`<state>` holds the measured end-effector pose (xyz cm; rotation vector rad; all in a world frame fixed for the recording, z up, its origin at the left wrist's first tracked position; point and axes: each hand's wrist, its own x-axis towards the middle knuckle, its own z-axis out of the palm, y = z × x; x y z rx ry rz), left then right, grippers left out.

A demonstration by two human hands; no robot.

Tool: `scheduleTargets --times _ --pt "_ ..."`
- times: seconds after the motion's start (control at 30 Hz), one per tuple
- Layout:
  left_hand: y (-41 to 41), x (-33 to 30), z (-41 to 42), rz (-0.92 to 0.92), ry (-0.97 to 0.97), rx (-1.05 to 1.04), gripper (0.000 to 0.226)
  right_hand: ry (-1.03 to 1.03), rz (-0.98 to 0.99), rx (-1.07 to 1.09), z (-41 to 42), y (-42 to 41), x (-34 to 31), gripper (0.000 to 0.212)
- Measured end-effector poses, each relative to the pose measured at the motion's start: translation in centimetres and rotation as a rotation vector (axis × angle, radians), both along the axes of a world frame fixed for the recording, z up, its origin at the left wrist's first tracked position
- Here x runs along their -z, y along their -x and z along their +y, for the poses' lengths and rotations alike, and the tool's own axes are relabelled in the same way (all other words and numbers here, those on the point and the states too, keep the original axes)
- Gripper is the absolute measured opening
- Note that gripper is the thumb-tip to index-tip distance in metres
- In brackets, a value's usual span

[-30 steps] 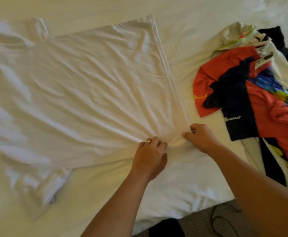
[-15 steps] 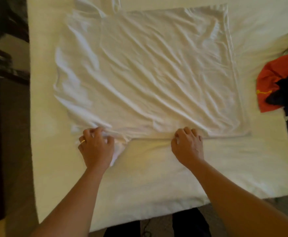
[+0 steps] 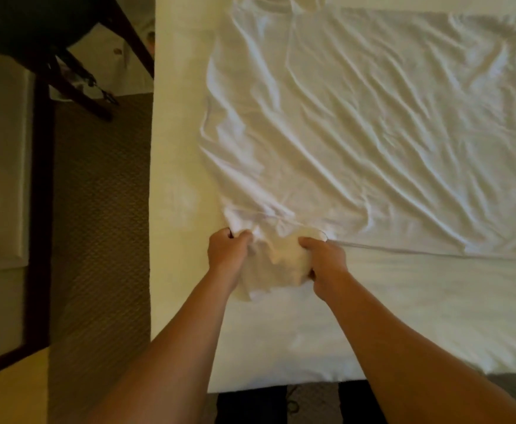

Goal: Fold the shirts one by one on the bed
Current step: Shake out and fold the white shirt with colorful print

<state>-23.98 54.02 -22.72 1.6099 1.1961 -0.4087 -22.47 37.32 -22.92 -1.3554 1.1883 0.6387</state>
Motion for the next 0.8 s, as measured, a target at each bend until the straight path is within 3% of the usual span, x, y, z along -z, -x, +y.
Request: scheduleTargets --times 0.2,0.33,0.4,0.5,0.63,0.7,0.8 --pt "3.6 -0.8 2.1 -0.077 0.345 -0.239 0.01 -0.217 -0.073 -0.043 -1.5 2.3 -0.6 0.022" --pt "6.3 -0.8 2.5 0.004 0.372 -0.075 0.023 -0.192 -0.044 -0.357 -1.9 3.9 -0.5 0.027" --pt "6.8 -0.6 2.5 0.034 0.371 0.007 0.017 -0.179 -0.03 -0.299 -1.9 4.0 -0.4 0.022" --pt "7.5 -0.5 2.2 0.023 0.319 -0.062 0.01 -0.263 -0.029 -0.072 -2.3 3.8 -0.3 0.019" --pt "8.6 -0.2 1.7 0.05 0.268 -0.112 0.011 -0.212 -0.031 -0.467 -3.4 4.2 -0.2 0.016" --pt "9.4 -0.2 1.1 0.065 0.252 -0.064 0.006 -0.13 -0.032 -0.662 -4.5 4.1 -0.1 0.013" --pt "10.5 -0.2 1.0 0.08 0.222 0.072 0.007 -0.069 -0.009 -0.983 -5.9 3.9 0.0 0.024"
